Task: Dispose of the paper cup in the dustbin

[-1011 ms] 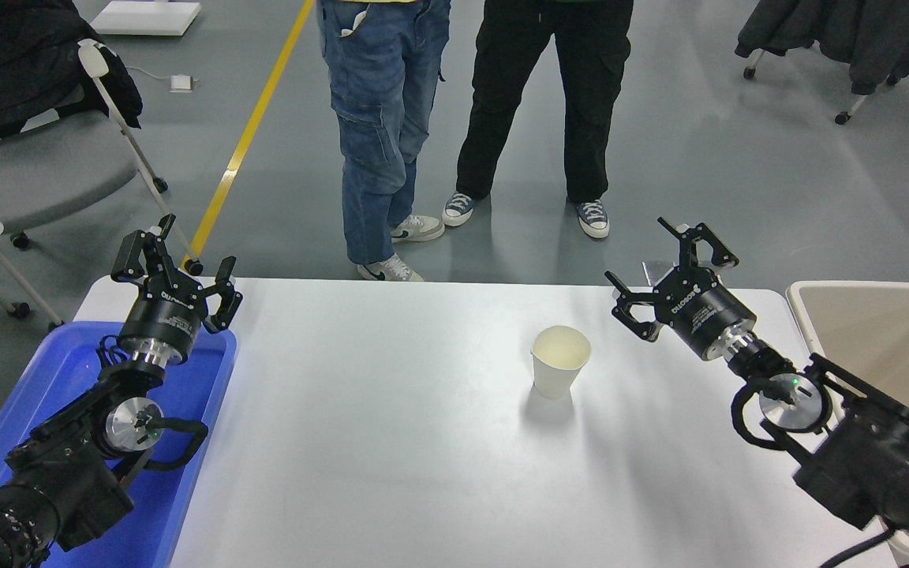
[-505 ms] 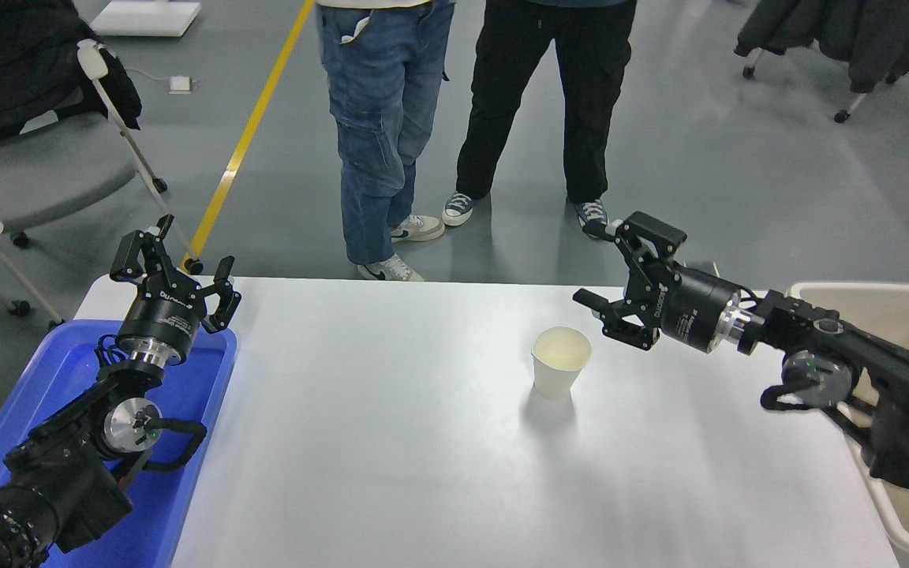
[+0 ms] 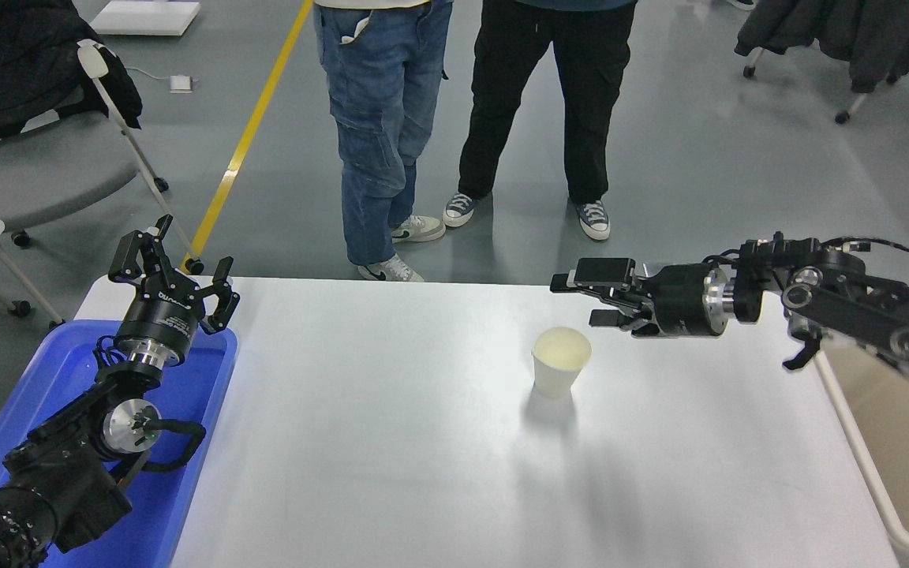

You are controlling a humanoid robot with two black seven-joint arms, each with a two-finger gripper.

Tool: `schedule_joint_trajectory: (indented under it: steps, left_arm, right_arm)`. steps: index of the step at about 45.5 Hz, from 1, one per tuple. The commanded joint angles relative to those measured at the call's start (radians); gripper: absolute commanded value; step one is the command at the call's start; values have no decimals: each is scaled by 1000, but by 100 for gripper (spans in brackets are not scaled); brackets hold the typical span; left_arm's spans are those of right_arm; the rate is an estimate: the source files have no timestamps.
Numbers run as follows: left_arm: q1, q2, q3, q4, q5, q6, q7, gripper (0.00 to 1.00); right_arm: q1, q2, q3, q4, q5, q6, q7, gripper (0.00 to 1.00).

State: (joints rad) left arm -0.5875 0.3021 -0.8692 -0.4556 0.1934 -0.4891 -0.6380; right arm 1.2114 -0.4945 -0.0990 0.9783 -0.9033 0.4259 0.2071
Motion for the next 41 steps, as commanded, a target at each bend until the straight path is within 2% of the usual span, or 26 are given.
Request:
schedule_joint_trajectory:
  steps: [1, 9, 22, 41]
  left_arm:
    - [2, 0, -1, 0, 0, 0, 0, 100]
    - [2, 0, -1, 0, 0, 0, 0, 100]
    - [0, 2, -1, -2, 0, 0, 0, 100]
    - [0, 2, -1, -2, 0, 0, 0, 100]
  right_arm:
    - [63, 97, -186, -104, -88, -1, 0, 100]
    - [59, 194, -225, -216, -88, -3, 0, 100]
    - [53, 275, -255, -332, -88, -6, -2, 100]
    - [8, 320, -311, -444, -86, -33, 0, 100]
